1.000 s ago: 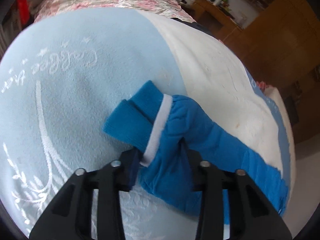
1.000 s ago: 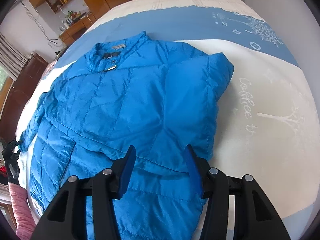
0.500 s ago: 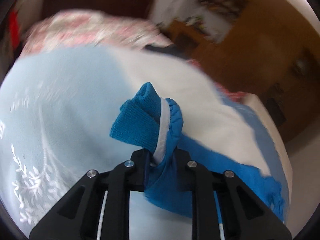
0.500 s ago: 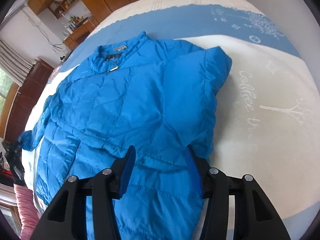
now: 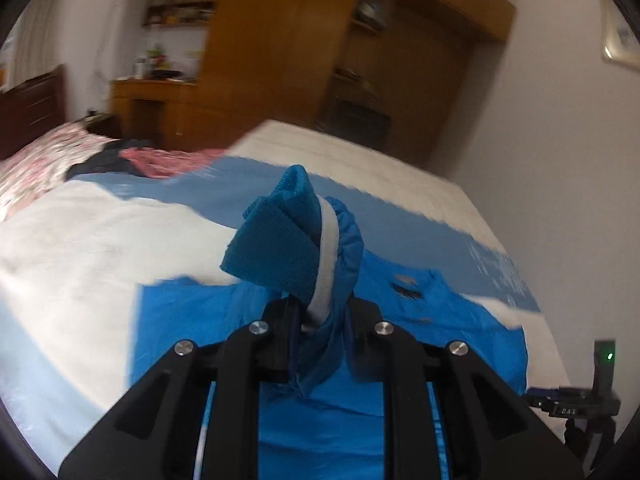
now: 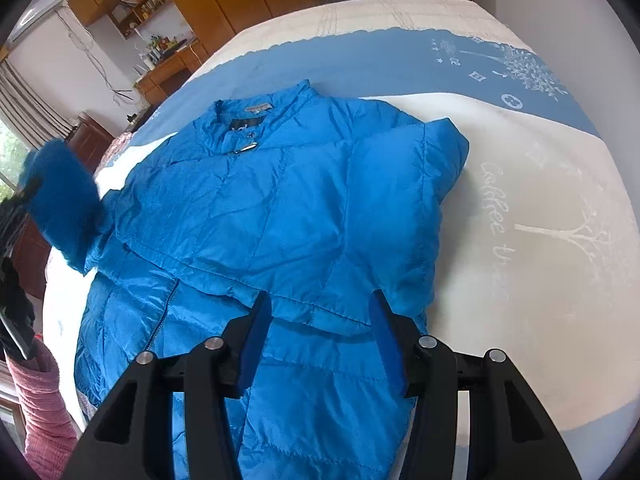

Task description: Fold large clothes

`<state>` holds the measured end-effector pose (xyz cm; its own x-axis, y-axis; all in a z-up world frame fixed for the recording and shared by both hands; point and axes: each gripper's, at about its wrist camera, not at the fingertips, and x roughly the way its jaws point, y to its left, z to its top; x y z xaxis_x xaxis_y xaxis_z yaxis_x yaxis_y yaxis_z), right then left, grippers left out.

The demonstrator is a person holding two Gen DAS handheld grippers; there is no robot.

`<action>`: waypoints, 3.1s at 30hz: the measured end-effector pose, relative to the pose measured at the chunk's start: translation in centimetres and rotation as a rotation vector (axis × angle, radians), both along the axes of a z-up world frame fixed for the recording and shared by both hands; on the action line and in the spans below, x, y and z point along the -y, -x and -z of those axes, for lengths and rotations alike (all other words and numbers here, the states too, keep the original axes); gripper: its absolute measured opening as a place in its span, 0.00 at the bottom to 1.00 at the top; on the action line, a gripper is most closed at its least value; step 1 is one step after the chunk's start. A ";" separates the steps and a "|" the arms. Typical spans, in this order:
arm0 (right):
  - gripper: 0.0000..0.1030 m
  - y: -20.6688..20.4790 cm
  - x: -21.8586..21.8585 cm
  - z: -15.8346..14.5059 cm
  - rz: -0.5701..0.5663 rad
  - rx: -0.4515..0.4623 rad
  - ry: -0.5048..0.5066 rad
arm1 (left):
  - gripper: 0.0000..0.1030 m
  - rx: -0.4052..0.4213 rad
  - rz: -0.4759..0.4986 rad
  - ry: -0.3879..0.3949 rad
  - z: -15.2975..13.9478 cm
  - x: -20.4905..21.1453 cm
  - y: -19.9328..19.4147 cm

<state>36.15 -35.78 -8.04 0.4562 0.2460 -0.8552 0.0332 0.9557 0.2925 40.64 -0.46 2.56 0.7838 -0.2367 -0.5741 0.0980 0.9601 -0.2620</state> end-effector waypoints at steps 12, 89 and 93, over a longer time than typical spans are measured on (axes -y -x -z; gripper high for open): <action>0.50 -0.9 0.2 0.7 0.003 -0.018 -0.004 | 0.34 -0.279 0.279 -0.008 9.6 7.8 -4.7; 0.19 -4.6 -0.5 -2.3 0.005 0.064 0.001 | 0.58 -0.296 0.176 -0.192 9.8 7.4 -6.2; 0.19 -5.9 -1.9 0.1 -0.010 0.004 0.023 | 0.58 -0.333 0.185 -0.249 12.5 9.1 -6.6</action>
